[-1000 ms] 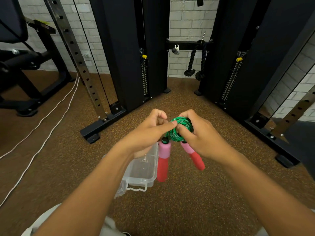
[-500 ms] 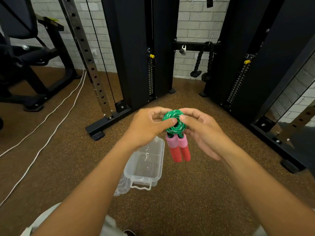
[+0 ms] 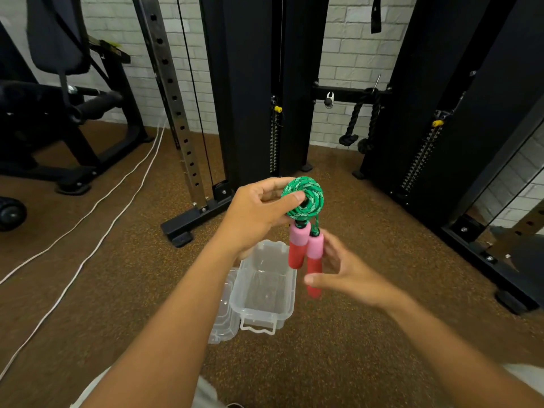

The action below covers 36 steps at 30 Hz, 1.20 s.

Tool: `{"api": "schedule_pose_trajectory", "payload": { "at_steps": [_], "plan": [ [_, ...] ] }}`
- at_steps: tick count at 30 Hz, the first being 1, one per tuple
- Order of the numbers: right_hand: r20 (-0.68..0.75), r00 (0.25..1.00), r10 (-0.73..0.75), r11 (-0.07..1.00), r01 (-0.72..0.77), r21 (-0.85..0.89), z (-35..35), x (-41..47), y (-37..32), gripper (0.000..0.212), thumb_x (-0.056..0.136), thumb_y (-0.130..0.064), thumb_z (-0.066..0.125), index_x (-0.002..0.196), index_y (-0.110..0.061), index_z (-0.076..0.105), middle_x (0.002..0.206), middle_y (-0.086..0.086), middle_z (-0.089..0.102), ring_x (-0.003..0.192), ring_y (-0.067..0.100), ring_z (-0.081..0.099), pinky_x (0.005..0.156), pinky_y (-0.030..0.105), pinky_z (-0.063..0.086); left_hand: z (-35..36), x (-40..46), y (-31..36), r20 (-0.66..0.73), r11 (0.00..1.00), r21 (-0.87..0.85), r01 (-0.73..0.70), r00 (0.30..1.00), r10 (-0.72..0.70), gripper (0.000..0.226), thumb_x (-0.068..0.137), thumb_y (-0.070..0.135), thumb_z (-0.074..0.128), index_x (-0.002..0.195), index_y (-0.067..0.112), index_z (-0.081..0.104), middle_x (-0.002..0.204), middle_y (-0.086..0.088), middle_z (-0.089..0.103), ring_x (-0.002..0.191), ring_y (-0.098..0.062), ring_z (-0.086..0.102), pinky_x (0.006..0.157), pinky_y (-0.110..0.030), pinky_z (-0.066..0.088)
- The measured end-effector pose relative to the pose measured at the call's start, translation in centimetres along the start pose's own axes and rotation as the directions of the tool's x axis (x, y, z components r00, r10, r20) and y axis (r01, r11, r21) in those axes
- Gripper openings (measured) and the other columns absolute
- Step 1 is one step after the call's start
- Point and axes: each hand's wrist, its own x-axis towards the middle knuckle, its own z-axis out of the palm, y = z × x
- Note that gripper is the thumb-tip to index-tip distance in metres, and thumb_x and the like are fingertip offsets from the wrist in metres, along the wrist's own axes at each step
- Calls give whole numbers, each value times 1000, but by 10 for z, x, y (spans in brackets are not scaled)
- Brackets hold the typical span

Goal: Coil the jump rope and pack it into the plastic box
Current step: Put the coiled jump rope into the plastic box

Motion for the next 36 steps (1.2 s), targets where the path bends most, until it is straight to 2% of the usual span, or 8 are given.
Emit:
{"api": "schedule_pose_trajectory", "payload": {
  "at_steps": [6, 9, 13, 18, 21, 23, 32, 36],
  "plan": [
    [-268, 963, -19, 992, 53, 119, 44, 35, 12, 47, 85, -15, 81, 127, -26, 61, 114, -7, 76, 99, -2, 72, 87, 19, 59, -13, 5, -7, -4, 986, -156, 56, 998, -58, 31, 95, 9, 69, 126, 6, 68, 117, -14, 76, 110, -25, 74, 94, -43, 60],
    [-227, 974, -18, 937, 95, 335, 57, 56, 16, 44, 85, 0, 78, 125, -15, 65, 114, 2, 79, 105, 11, 72, 89, 24, 56, -24, 14, -12, -41, 977, -196, 79, 995, -89, 31, 96, 8, 68, 127, 5, 67, 118, -16, 75, 111, -27, 74, 95, -43, 60],
    [-139, 990, -3, 779, 89, 621, 67, 83, 28, 64, 66, -17, 91, 125, -26, 68, 123, 10, 74, 110, 19, 69, 100, 37, 54, -35, 33, -29, -46, 970, -188, 153, 985, -164, 32, 98, 9, 65, 129, 2, 65, 121, -17, 74, 113, -26, 73, 90, -37, 62],
    [-278, 946, 167, 827, 20, 563, 68, 120, 57, 39, 69, -17, 85, 105, -11, 73, 99, 14, 73, 96, 28, 65, 90, 46, 54, -46, 73, -82, -79, 935, -215, 282, 949, -304, 30, 100, 7, 63, 129, -1, 63, 126, -21, 71, 116, -29, 71, 91, -36, 62],
    [-297, 916, 270, 837, -71, 542, 71, 140, 91, 17, 75, -15, 84, 90, -19, 76, 98, 18, 77, 89, 26, 68, 91, 53, 58, -57, 98, -125, -96, 915, -179, 362, 919, -382, 29, 98, 7, 64, 127, 2, 64, 120, -17, 74, 103, -22, 76, 86, -34, 63],
    [-330, 889, 319, 857, -121, 501, 77, 154, 116, 19, 71, -24, 85, 86, -20, 76, 101, 21, 78, 85, 25, 69, 89, 56, 58, -61, 109, -154, -99, 908, -126, 400, 905, -413, 29, 98, 6, 66, 126, 3, 64, 118, -14, 75, 99, -20, 76, 86, -32, 62],
    [-342, 836, 430, 841, -232, 488, 89, 221, 182, 14, 84, -17, 82, 89, -12, 70, 78, 6, 68, 70, 19, 58, 65, 36, 48, -78, 149, -243, -179, 901, -84, 426, 883, -434, 41, 96, 1, 67, 136, 0, 60, 120, -16, 71, 99, -21, 71, 80, -22, 62],
    [-297, 831, 470, 830, -301, 470, 103, 239, 209, 15, 87, -16, 78, 97, -9, 70, 77, 2, 67, 67, 16, 57, 61, 29, 46, -96, 161, -286, -183, 875, 97, 474, 873, -452, 35, 93, 6, 73, 127, 5, 68, 120, -13, 74, 107, -26, 73, 97, -38, 59]
  ]
}}
